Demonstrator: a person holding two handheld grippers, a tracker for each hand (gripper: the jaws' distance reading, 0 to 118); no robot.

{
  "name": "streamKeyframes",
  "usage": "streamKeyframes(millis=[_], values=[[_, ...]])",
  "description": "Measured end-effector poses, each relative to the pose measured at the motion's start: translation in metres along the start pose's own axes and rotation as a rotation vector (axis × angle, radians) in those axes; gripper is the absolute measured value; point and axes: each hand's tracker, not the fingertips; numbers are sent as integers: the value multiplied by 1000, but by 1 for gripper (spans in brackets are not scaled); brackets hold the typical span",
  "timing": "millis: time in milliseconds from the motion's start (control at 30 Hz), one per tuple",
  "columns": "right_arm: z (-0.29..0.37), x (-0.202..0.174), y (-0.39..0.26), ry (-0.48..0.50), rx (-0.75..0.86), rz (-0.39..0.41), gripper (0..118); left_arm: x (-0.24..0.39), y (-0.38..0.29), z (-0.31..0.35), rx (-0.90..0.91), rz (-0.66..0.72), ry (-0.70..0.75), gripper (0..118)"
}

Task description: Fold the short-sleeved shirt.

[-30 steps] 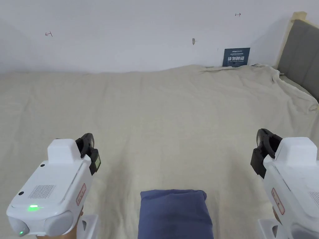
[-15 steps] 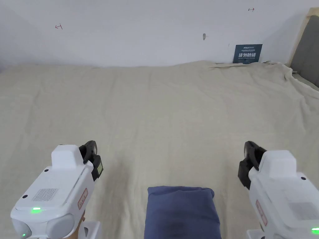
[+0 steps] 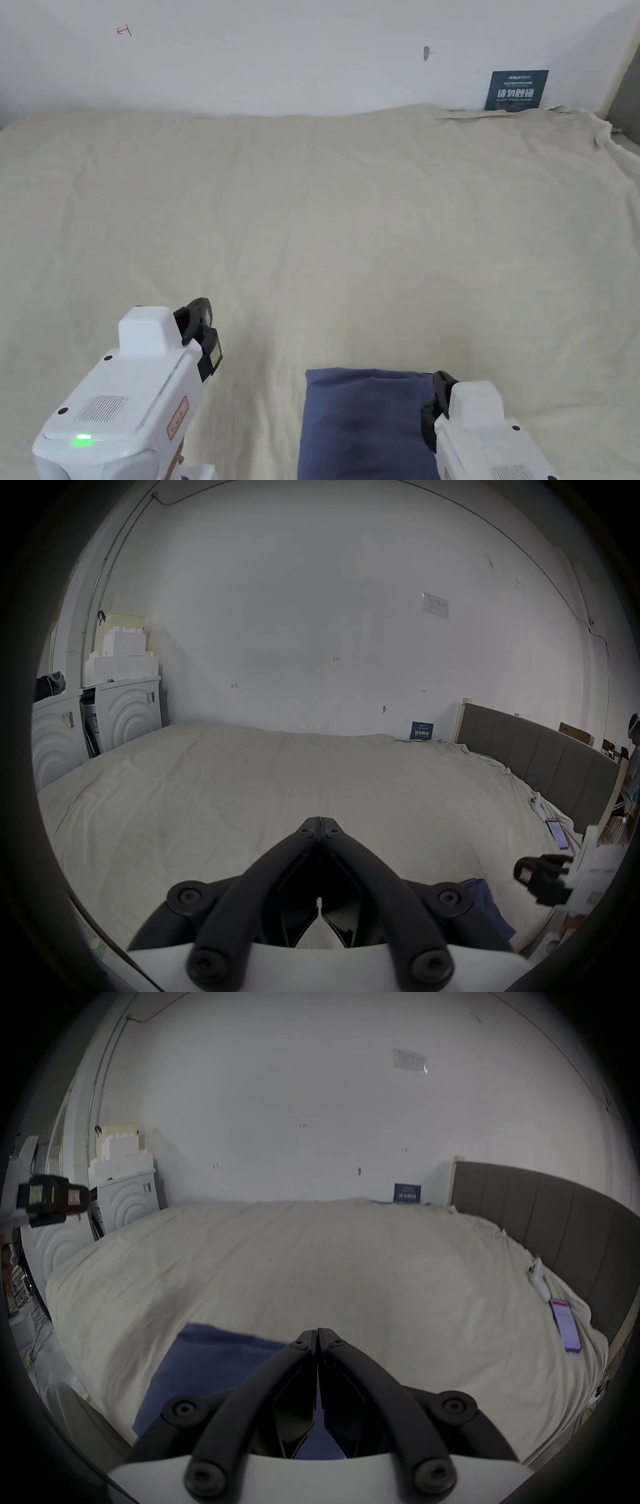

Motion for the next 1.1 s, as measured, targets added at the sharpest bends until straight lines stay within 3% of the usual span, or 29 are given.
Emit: streamKeyframes(millis=[400,833,900,967,1033,1100], values=[[-40,-8,-51,-22,-210,-32,0,6,-24,-7,-69,-1,-33,0],[-47,0,-62,-19,-203,-51,0,25,-59,-34,-360,104,-205,0],[-47,1,-62,-18,-206,-55,0,27,-66,-43,-453,141,-249,6],[-47,1,-62,-16,-207,-58,0,26,-73,-56,-560,186,-294,24],[-47,2,-62,-14,-207,-57,0,26,-80,-68,-650,228,-343,67],[-46,2,-62,-11,-207,-57,0,24,-89,-77,-686,265,-370,86]])
